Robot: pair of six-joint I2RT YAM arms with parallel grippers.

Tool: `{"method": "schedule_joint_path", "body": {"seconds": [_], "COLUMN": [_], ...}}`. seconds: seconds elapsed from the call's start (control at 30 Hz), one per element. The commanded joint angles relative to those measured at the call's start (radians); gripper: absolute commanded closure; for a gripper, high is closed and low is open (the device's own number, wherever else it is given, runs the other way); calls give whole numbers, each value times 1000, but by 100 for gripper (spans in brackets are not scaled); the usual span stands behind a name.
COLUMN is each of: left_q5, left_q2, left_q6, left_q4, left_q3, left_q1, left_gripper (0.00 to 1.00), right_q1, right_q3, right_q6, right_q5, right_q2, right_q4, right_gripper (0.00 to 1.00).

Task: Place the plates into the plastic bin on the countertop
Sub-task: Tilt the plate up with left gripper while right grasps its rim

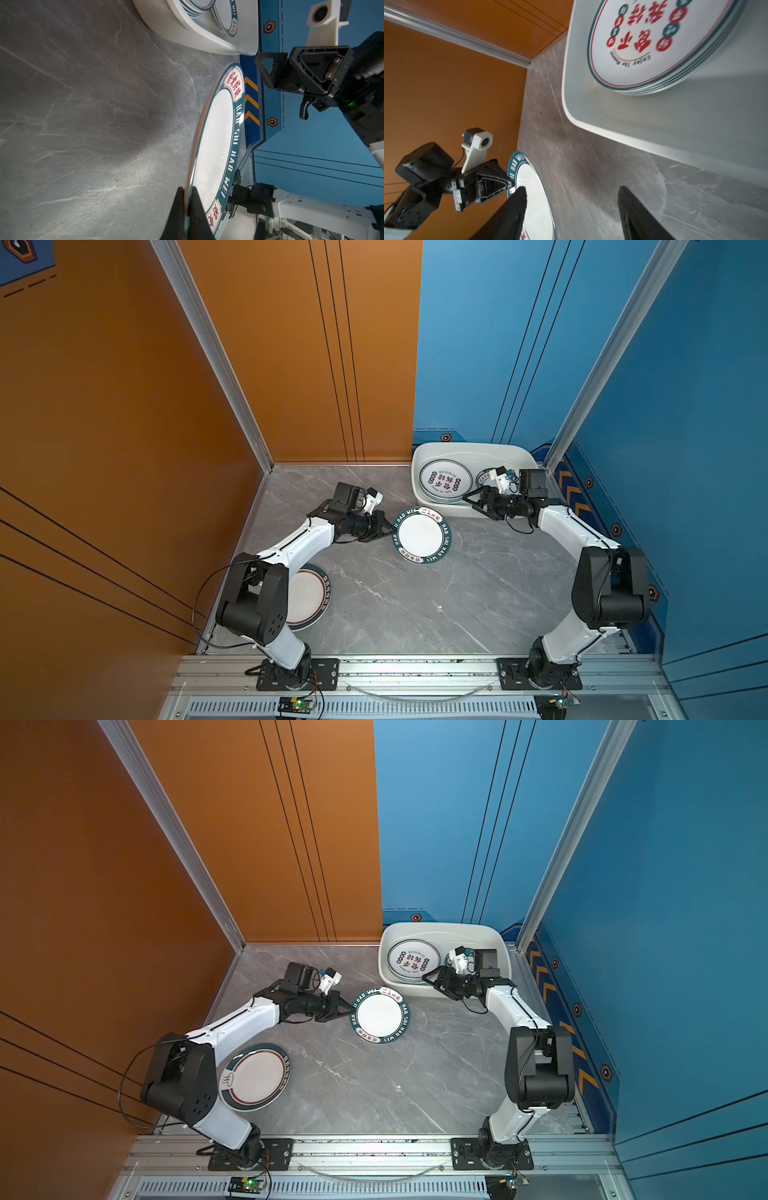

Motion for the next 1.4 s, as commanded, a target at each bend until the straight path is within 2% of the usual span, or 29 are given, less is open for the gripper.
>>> {"method": "schedule_joint_path", "body": {"seconds": [0.0, 0.27, 0.67, 1.13, 1.37], "left_q5": [77, 124, 145, 140, 122], "left_q2": [-37, -40, -14, 18, 36], "left_q6": [-17, -36, -53, -68, -63], "left_q4": [30, 36, 39, 53, 49], "left_q3": [3, 37, 85, 107, 108], "left_q1": [27, 73, 98, 85, 84], "left_gripper": [100, 100, 100, 100, 100], "right_q1": [42, 134, 211, 252, 253], "right_q3": [1, 12, 9, -7, -15], "right_q6": [-47, -97, -86, 1, 22], "right_q5": [-54, -58, -108, -156, -158], "right_q2": [-9, 15, 45, 73, 67], "right_q4": [12, -29, 18, 154, 181], "right_gripper": [28, 29, 34, 71, 82]}}
